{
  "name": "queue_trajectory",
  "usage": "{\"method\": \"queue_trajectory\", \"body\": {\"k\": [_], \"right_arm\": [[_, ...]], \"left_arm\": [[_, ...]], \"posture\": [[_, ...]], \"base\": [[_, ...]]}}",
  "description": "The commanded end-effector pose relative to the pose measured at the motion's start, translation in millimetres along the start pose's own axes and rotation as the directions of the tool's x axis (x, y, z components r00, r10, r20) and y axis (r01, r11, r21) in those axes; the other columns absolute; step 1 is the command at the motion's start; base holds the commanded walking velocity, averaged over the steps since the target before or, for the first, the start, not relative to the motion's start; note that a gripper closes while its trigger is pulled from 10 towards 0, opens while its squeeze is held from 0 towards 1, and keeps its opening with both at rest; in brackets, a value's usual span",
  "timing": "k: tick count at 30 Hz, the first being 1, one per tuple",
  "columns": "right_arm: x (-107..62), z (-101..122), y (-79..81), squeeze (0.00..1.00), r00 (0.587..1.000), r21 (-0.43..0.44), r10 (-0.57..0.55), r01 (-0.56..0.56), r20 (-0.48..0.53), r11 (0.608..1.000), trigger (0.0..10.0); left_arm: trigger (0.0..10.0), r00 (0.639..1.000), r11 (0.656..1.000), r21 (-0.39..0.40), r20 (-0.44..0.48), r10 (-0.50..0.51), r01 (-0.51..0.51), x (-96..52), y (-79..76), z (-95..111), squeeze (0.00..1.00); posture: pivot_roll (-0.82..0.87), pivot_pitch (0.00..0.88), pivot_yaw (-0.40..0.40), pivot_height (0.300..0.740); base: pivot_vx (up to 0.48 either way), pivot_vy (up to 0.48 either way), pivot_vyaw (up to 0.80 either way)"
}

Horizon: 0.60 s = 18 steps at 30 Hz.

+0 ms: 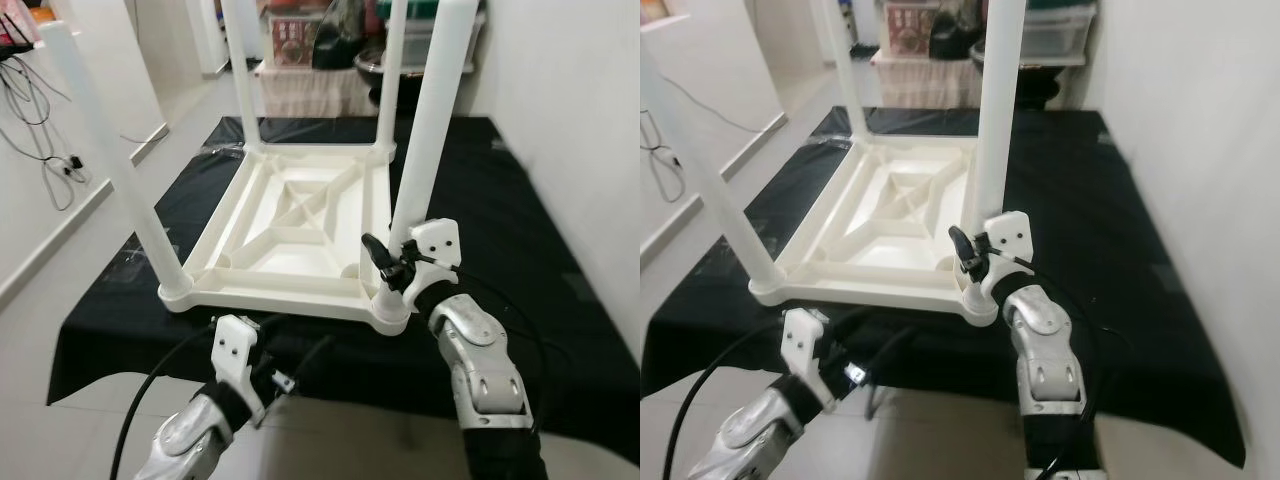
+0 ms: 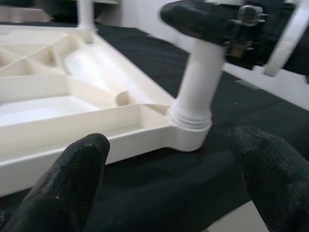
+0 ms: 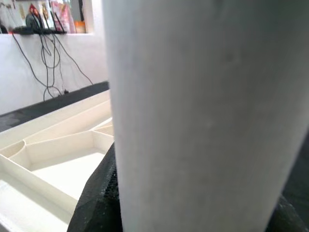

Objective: Building children table

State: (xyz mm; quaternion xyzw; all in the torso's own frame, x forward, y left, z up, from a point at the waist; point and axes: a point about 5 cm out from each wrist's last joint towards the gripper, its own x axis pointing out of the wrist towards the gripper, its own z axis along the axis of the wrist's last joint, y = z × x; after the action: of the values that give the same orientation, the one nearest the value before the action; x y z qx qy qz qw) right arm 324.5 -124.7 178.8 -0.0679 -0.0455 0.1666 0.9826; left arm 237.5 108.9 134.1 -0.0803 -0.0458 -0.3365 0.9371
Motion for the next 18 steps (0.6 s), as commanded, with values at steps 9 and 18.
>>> {"method": "queue_trajectory", "body": {"k": [9, 18], "right_arm": [[-0.4, -37.9, 15.9, 0.0, 0.977, -0.002, 0.085, -0.087, -0.194, 0.996, 10.0], [11.8, 17.6, 0.1, 0.65, 0.872, 0.047, 0.488, -0.49, 0.05, 0.871, 10.0]], "left_arm": [[10.0, 1.0, 1.0, -0.007, -0.006, 0.025, -0.025, -0.3, 2.1, -1.6, 0.0], [10.0, 1.0, 1.0, -0.011, -0.008, 0.01, -0.01, 1.9, 1.1, -1.9, 0.0]], "posture": [[-0.06, 0.132, 0.038, 0.74], [-0.06, 0.123, 0.027, 0.74]], "base": [[0.0, 0.0, 0.0], [0.0, 0.0, 0.0]]}}
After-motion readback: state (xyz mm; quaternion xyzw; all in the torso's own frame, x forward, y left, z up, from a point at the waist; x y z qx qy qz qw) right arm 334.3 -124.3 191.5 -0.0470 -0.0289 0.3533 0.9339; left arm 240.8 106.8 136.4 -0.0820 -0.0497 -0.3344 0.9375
